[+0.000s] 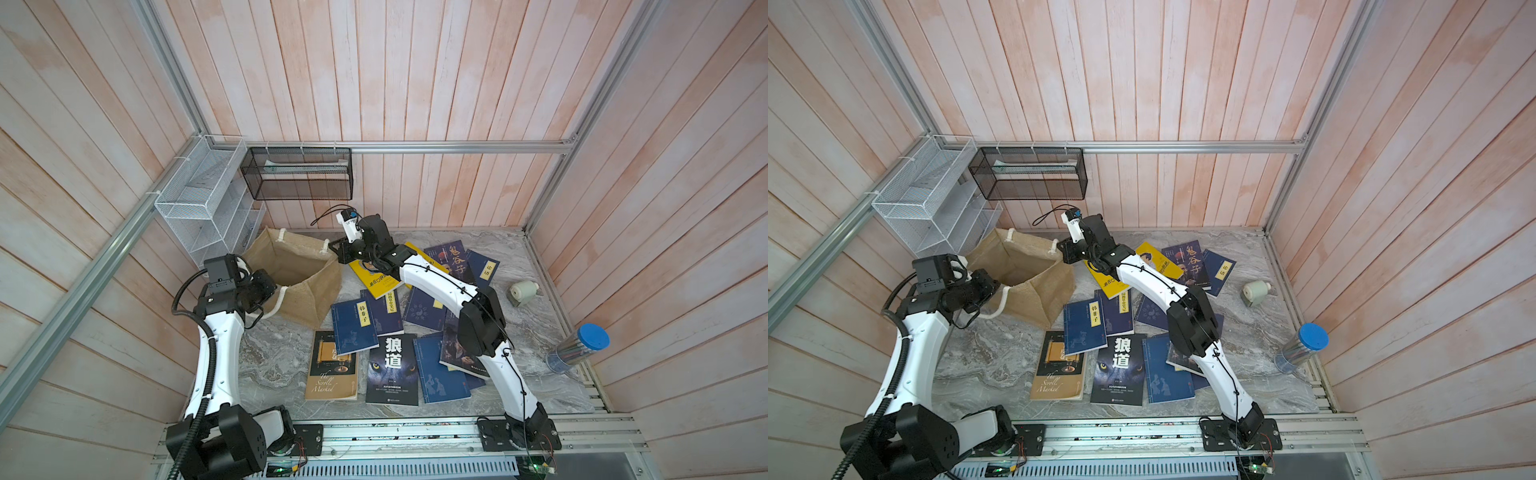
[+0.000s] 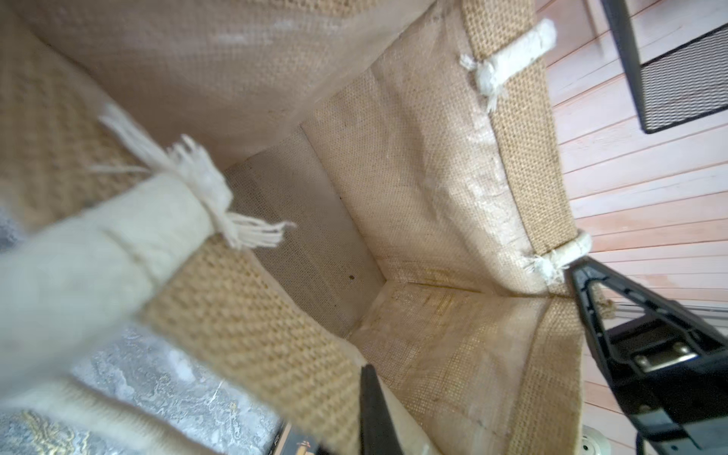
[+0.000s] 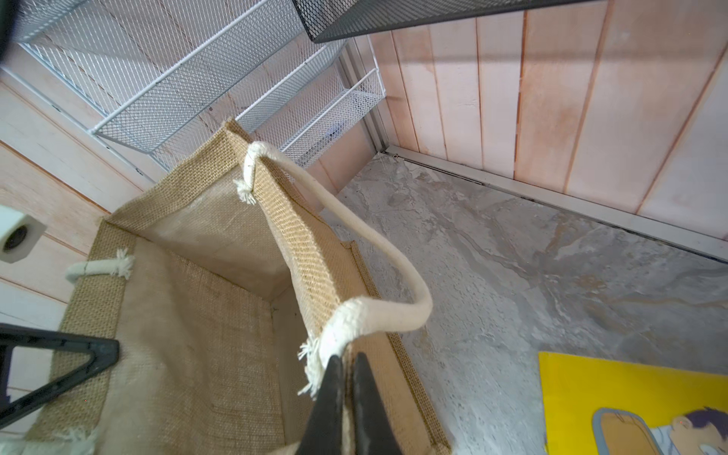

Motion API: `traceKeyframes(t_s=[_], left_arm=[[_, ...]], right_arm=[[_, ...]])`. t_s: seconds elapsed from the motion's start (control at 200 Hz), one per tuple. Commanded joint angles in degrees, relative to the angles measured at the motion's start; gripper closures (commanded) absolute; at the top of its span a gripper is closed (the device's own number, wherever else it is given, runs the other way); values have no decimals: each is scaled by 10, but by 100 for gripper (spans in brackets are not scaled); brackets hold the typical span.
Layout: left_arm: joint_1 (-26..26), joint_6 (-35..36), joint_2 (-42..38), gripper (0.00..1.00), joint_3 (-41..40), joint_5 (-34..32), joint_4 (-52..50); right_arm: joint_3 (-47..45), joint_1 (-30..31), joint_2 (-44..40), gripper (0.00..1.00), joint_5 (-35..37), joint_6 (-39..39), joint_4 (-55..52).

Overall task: Put the books into the canvas bag
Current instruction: Adjust the canvas bag at the center of the board.

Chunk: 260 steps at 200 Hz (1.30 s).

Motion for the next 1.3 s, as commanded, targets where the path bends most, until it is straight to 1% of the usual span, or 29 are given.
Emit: traceKeyframes(t_s=[0.0,0.075,0.14,0.225,0.3,0.405,0.515,0.6,0.665,0.735,0.745,0.86,0.95,1.0,1.055,1.095,1.18,1.215,1.295], left_arm=[[1,51,-6,100,42,36,-13],[-3,68,-2,100,56,60,-13],[-16,87,0,100,68,71,-11],[-47,108,6,100,85,69,-7],[-64,113,15,100,95,69,4],[-76,114,29,100,106,62,27],[-89,140,52,100,131,45,44],[-95,162,77,100,161,15,41],[-96,191,97,100,184,-7,36],[-96,220,121,100,201,-18,38],[-96,233,125,100,203,-18,37],[-96,275,169,100,223,-8,31],[-96,291,190,100,208,40,52],[-96,293,198,100,197,53,69],[-96,297,207,96,194,51,76],[-96,299,212,90,196,41,77],[-96,301,218,74,211,20,68],[-96,300,218,68,219,13,63],[-96,299,210,62,225,-7,60]], right_arm=[[-65,5,-79,100,21,-7,51],[-121,8,-122,100,37,-1,80],[-172,9,-158,100,52,13,107],[-247,9,-206,100,75,44,156],[-308,9,-239,100,77,73,208],[-349,12,-257,100,76,97,243],[-338,25,-240,100,62,102,230],[-322,41,-220,100,51,110,224],[-310,53,-203,100,44,116,230],[-291,66,-180,100,39,117,232],[-286,69,-174,100,37,116,233],[-250,84,-134,100,35,101,225],[-232,91,-110,100,37,98,223],[-227,92,-101,100,35,103,222],[-226,93,-97,100,32,109,222],[-228,95,-94,99,28,110,225],[-230,96,-94,87,28,108,219],[-230,96,-95,85,31,105,213],[-230,96,-105,77,47,96,196]])
